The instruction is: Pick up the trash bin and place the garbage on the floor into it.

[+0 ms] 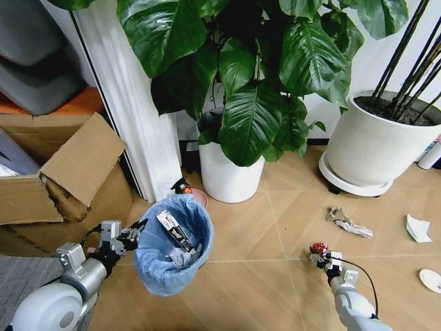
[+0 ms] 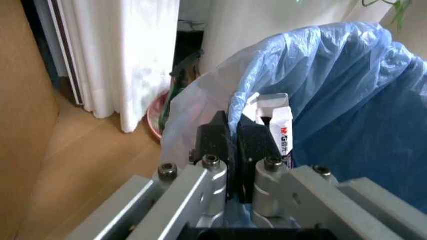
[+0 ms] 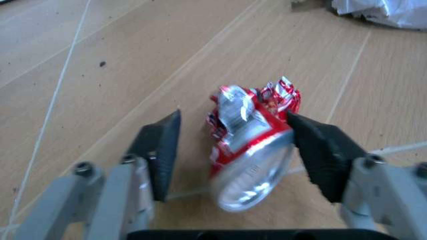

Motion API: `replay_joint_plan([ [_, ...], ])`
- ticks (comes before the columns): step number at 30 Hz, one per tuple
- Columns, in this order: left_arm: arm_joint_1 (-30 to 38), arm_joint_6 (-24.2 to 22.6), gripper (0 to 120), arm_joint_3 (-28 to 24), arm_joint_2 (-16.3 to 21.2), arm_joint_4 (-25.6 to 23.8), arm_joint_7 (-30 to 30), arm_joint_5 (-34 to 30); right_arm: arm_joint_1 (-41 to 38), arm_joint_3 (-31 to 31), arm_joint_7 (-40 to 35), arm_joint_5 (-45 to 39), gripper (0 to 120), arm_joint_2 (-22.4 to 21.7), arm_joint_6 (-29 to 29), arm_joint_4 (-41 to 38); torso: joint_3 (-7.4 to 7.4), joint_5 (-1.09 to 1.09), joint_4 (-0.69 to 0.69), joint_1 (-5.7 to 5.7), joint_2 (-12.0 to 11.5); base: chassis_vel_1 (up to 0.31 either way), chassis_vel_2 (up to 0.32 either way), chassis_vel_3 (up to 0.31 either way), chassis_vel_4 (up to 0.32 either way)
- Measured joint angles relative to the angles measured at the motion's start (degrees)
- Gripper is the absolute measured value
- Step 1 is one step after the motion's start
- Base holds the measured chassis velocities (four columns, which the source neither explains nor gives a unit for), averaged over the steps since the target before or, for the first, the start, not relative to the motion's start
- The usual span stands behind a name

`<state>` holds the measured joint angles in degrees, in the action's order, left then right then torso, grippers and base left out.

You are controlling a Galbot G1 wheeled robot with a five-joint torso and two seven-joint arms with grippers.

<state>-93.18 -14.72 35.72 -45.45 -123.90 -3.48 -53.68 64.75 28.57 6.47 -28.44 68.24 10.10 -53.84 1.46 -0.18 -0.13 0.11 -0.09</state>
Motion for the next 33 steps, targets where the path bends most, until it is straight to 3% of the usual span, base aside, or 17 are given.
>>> replay_joint_plan([
  [2,0.1,0.0,0,0.0,0.0,0.1,0.0,-0.1,0.1,0.0,0.1,0.0,47,0.0,-0.2,0.1,0.00,0.00,0.00,0.00,0.0,0.000,0.000,0.000,0.000],
  [6,0.2,0.0,0,-0.1,0.0,0.2,0.0,-0.1,0.2,0.0,0.2,-0.1,37,0.0,-0.3,0.1,0.00,0.00,0.00,0.00,0.0,0.000,0.000,0.000,0.000],
  [17,0.2,0.0,0,-0.1,0.0,0.4,0.0,-0.1,1.3,0.1,0.7,-0.6,36,-0.3,-0.4,-1.0,0.00,0.00,0.01,0.00,0.0,0.000,0.000,0.000,0.000],
  [23,0.2,0.0,0,-0.4,0.3,0.3,0.0,-0.1,5.9,0.0,0.9,-2.0,36,-2.1,-0.6,-9.5,0.00,0.02,0.00,0.00,0.0,0.000,0.000,0.000,0.000],
  [26,0.4,-0.1,0,-0.9,0.4,0.3,0.0,-0.1,8.8,-0.2,3.6,-2.6,36,-5.0,1.1,-16.0,0.00,-0.01,-0.01,0.00,0.0,0.000,0.000,0.000,0.000],
  [30,0.7,-0.1,0,-1.3,0.6,0.7,0.1,-0.2,11.7,-5.1,13.5,-11.8,36,-13.7,6.8,-32.5,0.00,0.02,-0.01,0.00,0.0,0.000,0.000,0.000,0.000],
  [31,0.7,-0.1,0,-1.3,0.6,0.7,0.1,-0.2,11.7,-5.1,13.5,-11.8,36,-13.7,6.8,-32.5,0.00,0.02,-0.01,0.00,0.0,0.000,0.000,0.000,0.000],
  [33,1.1,-0.3,0,-2.0,0.5,0.9,-0.2,-0.6,9.3,-11.2,15.9,-19.5,36,-17.1,8.6,-40.1,0.00,-0.01,0.00,0.00,0.0,0.000,0.000,0.000,0.000],
])
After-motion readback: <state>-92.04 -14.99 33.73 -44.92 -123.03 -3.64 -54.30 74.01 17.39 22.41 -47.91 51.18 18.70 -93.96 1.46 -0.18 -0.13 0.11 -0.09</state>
